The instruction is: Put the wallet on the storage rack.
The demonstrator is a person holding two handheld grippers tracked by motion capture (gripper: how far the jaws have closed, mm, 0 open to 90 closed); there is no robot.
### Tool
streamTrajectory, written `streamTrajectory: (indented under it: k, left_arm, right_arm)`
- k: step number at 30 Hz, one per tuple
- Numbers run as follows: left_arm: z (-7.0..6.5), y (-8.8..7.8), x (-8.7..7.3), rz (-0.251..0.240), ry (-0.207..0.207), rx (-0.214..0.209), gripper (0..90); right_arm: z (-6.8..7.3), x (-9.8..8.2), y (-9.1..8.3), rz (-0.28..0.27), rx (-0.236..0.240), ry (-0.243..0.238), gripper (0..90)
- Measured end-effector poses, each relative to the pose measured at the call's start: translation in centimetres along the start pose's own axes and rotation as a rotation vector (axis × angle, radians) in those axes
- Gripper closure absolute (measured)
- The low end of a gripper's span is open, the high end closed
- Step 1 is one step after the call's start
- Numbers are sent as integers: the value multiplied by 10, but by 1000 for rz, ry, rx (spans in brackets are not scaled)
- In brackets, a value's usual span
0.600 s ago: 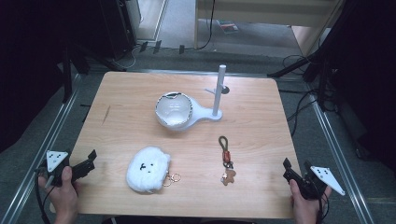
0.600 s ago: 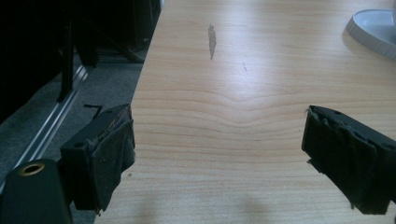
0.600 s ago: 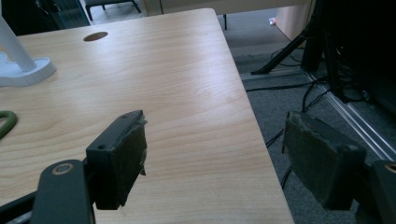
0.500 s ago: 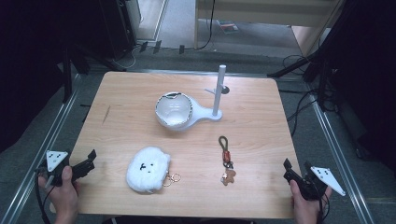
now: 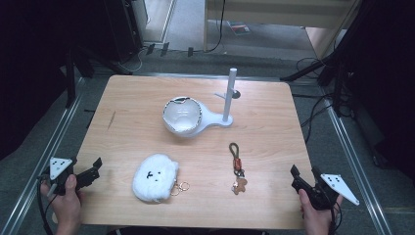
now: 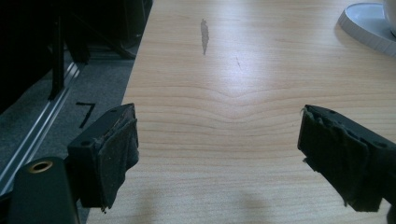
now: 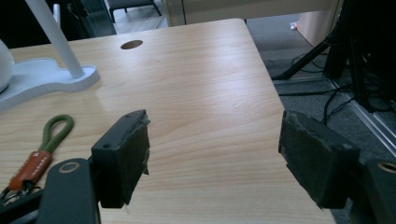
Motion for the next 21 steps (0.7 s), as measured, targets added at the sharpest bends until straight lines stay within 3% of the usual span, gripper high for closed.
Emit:
streamTrajectory:
  k: [4,11,19,21]
  left_arm:
    - [0,1,0,6,4,2,131]
    - [0,1,0,6,0,-1,132]
    - [0,1,0,3,-6,-5,137]
    - [0,1,0,3,-7,-12,138]
  right_arm:
    - [9,2,0,-1,-6,-14,265]
    - [34,9,-1,7,48,-16,266]
    - [72,15,-2,31,102,-86,261]
    - [88,16,-2,53,127,-104,256]
Point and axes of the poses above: each handheld gripper's, and its own axes: y roughly forward along the jaws, x roughly out of its top, z roughly to its left, the point moved 10 cm from there along y, roughly forward along the jaws, and after that the axes turned 10 degrees about z, right-handed, at the moved point
